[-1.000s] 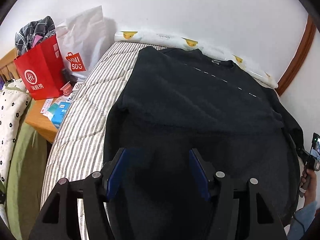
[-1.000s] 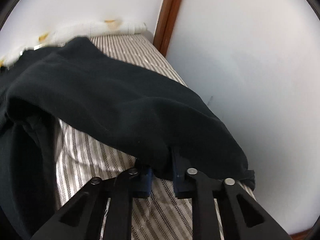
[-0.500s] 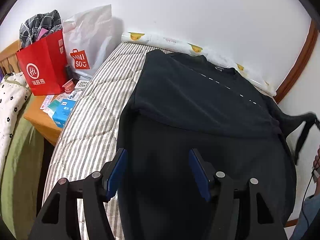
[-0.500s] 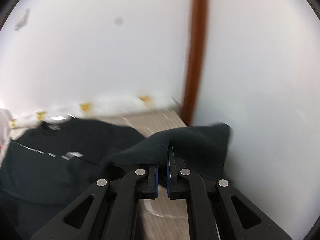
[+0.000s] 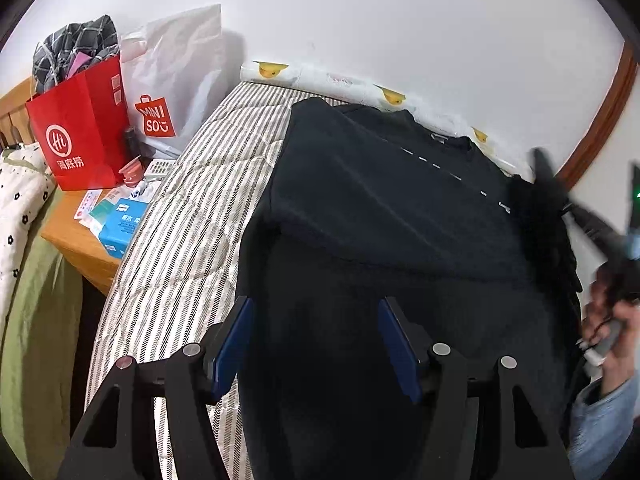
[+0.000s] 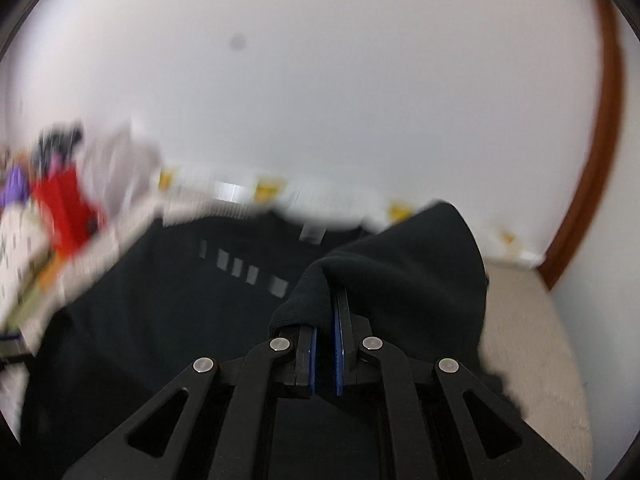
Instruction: Fold small clothes
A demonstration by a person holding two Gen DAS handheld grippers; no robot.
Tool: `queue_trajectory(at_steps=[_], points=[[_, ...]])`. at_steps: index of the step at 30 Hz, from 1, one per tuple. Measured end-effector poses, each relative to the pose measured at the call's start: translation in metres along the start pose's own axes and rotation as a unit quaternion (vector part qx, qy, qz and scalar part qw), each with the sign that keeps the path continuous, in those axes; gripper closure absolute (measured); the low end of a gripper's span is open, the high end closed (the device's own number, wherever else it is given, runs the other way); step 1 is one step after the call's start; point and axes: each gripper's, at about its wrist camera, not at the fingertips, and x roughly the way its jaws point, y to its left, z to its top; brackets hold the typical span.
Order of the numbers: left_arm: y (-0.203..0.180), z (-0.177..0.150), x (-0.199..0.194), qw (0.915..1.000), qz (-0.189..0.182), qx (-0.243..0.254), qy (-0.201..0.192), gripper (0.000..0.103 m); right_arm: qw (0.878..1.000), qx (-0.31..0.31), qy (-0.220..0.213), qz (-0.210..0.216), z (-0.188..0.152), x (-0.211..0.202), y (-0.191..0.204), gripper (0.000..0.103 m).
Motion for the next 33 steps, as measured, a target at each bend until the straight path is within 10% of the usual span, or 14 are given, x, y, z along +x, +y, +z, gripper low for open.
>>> queue_trajectory(at_steps=[8,16,22,27,33], points=[[-0.023,0.007,0.008,0.9995,-0.007,0.028,0.009,0.041,0.993,0.056,0.101,0.032,-0.063,0.006,-0.025,0.030],[-0.054,0.014,0.016,0.9986,-0.033,0.041,0.000,0.041,0.991,0.127,0.042,-0.005,-0.093,-0.066,-0.117,0.027],[-0.056,0.014,0.026,0.9989,-0.037,0.028,0.006,0.041,0.961,0.263,0.080,0.017,-0.115,-0.028,-0.198,0.027],[-0.050,0.012,0.033,0.9993,-0.021,0.025,0.019,0.041,0.934,0.333,0.100,0.080,-0.128,0.006,-0.214,0.026],[-0.039,0.016,0.037,0.9995,-0.018,0.014,0.023,0.041,0.943,0.305,0.113,0.072,-0.112,0.030,-0.192,0.029]])
